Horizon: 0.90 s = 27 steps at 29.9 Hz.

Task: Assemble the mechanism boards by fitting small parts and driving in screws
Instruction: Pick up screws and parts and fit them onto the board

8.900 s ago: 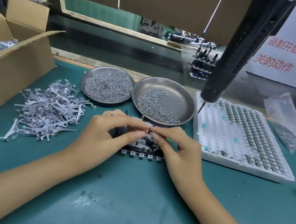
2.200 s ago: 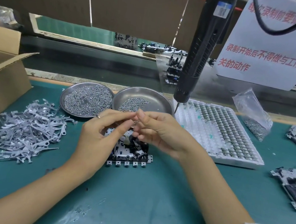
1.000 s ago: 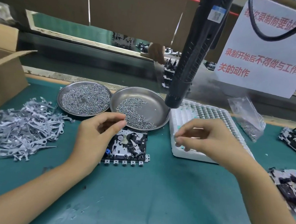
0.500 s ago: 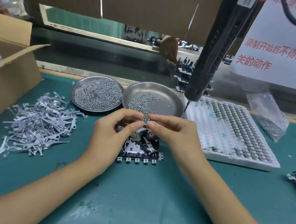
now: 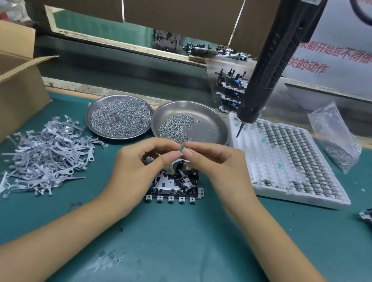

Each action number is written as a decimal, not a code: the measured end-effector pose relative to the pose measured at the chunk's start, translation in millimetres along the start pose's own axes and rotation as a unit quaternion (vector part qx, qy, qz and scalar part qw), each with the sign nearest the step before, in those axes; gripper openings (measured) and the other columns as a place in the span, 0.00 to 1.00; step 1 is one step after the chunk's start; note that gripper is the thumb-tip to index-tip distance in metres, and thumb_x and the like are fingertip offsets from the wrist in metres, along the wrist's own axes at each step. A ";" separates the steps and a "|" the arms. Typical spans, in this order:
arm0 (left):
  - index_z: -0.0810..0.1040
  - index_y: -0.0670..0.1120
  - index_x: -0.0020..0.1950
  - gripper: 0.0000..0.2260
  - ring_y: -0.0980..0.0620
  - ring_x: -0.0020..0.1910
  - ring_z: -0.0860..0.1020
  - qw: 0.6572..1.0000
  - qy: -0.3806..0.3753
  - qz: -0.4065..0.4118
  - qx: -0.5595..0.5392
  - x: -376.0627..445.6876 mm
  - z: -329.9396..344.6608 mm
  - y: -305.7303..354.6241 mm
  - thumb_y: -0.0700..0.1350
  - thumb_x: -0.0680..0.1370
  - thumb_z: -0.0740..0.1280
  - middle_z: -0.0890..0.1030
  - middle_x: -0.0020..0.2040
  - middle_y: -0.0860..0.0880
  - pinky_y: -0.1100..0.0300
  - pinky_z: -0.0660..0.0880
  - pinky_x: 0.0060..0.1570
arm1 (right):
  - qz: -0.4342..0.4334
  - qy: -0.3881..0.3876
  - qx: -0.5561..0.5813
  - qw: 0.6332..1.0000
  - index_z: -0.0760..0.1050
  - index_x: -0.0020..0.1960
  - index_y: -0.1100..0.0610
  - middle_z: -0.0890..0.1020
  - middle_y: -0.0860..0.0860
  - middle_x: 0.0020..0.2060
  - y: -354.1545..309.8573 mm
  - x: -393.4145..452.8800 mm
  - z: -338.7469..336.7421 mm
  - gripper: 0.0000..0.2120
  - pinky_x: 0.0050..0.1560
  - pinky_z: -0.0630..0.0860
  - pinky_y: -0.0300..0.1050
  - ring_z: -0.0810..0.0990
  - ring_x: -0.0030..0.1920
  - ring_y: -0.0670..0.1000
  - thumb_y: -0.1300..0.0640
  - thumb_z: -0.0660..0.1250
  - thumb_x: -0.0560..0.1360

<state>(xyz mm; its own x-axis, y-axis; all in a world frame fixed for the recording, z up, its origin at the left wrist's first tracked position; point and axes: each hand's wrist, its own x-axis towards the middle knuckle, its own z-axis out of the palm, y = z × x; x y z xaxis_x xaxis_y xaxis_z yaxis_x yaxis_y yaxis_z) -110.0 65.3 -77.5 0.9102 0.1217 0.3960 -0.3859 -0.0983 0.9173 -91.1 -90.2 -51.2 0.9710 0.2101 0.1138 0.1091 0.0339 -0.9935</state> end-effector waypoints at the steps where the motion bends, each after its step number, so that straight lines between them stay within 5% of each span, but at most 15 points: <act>1: 0.83 0.57 0.43 0.05 0.57 0.42 0.81 1.000 -0.003 0.000 0.000 -0.1 0.2 -0.1 0.47 0.70 0.71 0.84 0.41 0.55 0.67 0.75 0.44 | -0.002 0.001 -0.001 1.000 0.83 0.48 0.57 0.86 0.52 0.42 0.2 -0.2 0.0 0.07 0.45 0.78 0.35 0.84 0.43 0.47 0.63 0.73 0.71; 6: 0.82 0.54 0.45 0.04 0.57 0.43 0.80 1.000 -0.009 0.009 0.022 0.0 -0.4 -0.2 0.47 0.71 0.71 0.83 0.42 0.55 0.68 0.74 0.44 | -0.009 -0.008 -0.010 1.000 0.83 0.48 0.55 0.86 0.51 0.42 2.1 -0.2 0.5 0.07 0.45 0.78 0.35 0.84 0.43 0.47 0.63 0.73 0.71; 13: 0.78 0.55 0.49 0.11 0.58 0.43 0.78 0.997 0.006 0.039 0.060 2.0 -1.4 1.6 0.50 0.68 0.71 0.80 0.42 0.54 0.68 0.72 0.47 | -0.055 -0.038 -0.072 0.995 0.84 0.48 0.50 0.86 0.51 0.42 4.0 -1.1 -0.3 0.07 0.51 0.81 0.50 0.84 0.45 0.53 0.61 0.72 0.73; 19: 0.75 0.58 0.51 0.13 0.59 0.44 0.76 0.987 -0.040 0.084 0.134 1.6 -9.1 5.0 0.46 0.70 0.71 0.79 0.44 0.52 0.71 0.70 0.49 | -0.107 -0.038 -0.118 0.987 0.84 0.46 0.52 0.85 0.52 0.41 3.4 -4.5 -1.1 0.09 0.46 0.80 0.45 0.83 0.42 0.52 0.65 0.72 0.72; 22: 0.75 0.59 0.53 0.14 0.61 0.46 0.76 0.978 -0.073 0.095 0.171 -0.3 -16.5 6.6 0.47 0.70 0.71 0.79 0.45 0.53 0.70 0.69 0.51 | -0.121 -0.033 -0.150 0.981 0.84 0.45 0.52 0.84 0.51 0.40 5.2 -8.7 0.5 0.10 0.48 0.79 0.49 0.82 0.43 0.51 0.67 0.72 0.71; 27: 0.78 0.58 0.52 0.09 0.63 0.46 0.77 0.985 -0.065 0.058 0.146 -5.1 -36.6 1.9 0.48 0.73 0.67 0.80 0.46 0.58 0.72 0.70 0.50 | -0.158 -0.074 -0.263 0.949 0.85 0.46 0.57 0.84 0.49 0.41 12.5 -13.6 3.1 0.07 0.52 0.74 0.43 0.79 0.46 0.48 0.65 0.74 0.69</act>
<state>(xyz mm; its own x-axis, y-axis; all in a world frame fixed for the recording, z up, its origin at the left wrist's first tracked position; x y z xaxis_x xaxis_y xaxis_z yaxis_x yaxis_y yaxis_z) -120.8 100.7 -76.2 0.8810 -0.0336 0.4719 -0.4470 -0.3860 0.8070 -103.6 -89.6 -65.2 0.8355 0.4077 0.3685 0.5193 -0.3660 -0.7723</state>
